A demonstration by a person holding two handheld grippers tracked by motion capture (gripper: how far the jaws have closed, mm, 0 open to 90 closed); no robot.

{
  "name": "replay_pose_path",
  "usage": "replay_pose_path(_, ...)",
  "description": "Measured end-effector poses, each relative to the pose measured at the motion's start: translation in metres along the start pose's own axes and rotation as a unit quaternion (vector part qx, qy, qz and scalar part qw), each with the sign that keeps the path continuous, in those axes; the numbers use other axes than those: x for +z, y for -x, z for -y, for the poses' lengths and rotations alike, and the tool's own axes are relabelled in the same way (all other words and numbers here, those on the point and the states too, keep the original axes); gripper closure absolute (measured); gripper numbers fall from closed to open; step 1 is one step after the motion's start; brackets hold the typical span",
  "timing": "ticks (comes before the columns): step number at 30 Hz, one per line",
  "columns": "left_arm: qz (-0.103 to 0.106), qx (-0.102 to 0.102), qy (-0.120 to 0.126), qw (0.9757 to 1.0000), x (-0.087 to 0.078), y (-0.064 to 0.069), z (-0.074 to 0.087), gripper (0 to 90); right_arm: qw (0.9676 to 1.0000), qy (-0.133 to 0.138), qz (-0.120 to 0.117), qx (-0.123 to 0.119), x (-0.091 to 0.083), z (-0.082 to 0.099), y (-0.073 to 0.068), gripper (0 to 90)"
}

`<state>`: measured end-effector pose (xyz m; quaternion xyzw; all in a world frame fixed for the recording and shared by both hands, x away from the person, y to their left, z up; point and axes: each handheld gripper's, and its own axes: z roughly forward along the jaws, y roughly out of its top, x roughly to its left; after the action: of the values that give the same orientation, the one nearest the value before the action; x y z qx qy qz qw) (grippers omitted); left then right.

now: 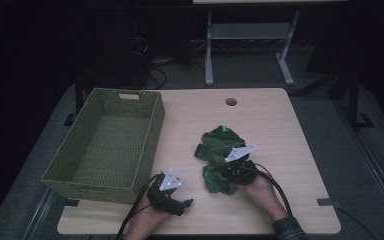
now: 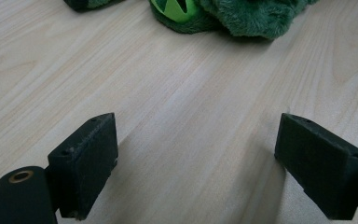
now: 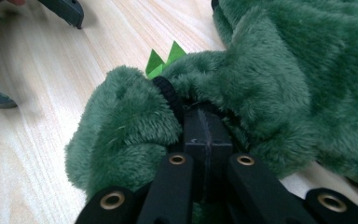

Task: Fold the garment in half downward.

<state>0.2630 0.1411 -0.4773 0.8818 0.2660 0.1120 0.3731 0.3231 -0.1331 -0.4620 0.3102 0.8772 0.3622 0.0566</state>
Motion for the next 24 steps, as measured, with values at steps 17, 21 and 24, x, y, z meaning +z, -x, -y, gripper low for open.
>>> replay_pose_path(17,0.0,-0.002,0.001,1.0,-0.001,0.0,0.0,13.6,0.9979,0.052,0.009,0.039,-0.031,0.0,0.017,60.1)
replay_pose_path(21,-0.001,-0.003,-0.006,1.0,0.0,0.0,-0.002,14.1,0.9981,0.048,0.006,0.039,-0.036,-0.003,0.017,54.7)
replay_pose_path(24,0.003,-0.004,-0.008,1.0,0.0,0.0,-0.005,14.2,0.9978,0.054,0.01,0.037,-0.042,-0.005,0.019,51.8)
